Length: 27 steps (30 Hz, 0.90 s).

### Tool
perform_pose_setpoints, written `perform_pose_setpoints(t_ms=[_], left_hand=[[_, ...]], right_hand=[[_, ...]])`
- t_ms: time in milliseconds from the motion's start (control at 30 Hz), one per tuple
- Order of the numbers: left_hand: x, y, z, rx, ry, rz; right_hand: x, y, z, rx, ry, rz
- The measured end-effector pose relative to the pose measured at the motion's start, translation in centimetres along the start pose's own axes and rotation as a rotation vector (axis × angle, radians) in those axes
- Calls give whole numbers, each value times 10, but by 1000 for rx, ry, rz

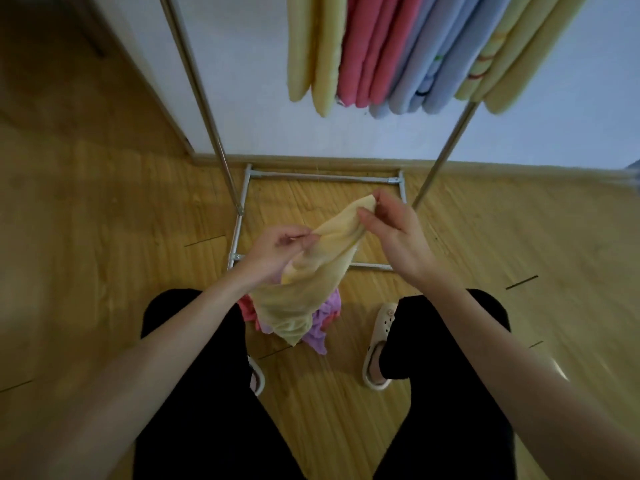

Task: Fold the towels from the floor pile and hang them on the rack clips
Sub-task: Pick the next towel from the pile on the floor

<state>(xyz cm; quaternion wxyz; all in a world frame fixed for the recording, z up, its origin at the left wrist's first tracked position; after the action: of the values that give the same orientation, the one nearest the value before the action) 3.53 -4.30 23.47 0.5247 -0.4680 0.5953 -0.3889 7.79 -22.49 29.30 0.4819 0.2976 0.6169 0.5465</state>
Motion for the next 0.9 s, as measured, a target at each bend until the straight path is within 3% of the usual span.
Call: perform_pose_setpoints(t_ms=[200, 433, 633, 900], left_hand=[[-33, -86, -40, 212, -73, 163], [-36, -151, -73, 326, 1, 196], [-40, -169, -90, 200, 92, 143], [-61, -178, -101, 144, 19, 279]], right_hand=[[-17, 62, -25, -94, -89, 66], [-35, 120, -44, -188, -257, 149], [-41, 154, -46, -246, -293, 173], [-53, 172, -58, -267, -378, 172]])
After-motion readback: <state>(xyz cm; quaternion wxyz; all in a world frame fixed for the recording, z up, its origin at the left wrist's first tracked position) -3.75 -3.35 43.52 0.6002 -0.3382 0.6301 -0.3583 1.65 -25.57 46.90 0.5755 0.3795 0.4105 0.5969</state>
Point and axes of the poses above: each hand's wrist, its own z-axis towards the middle knuckle, its own x-axis out of the palm, y = z × x, the point moved 4 cm from there along z, towards the middle knuckle
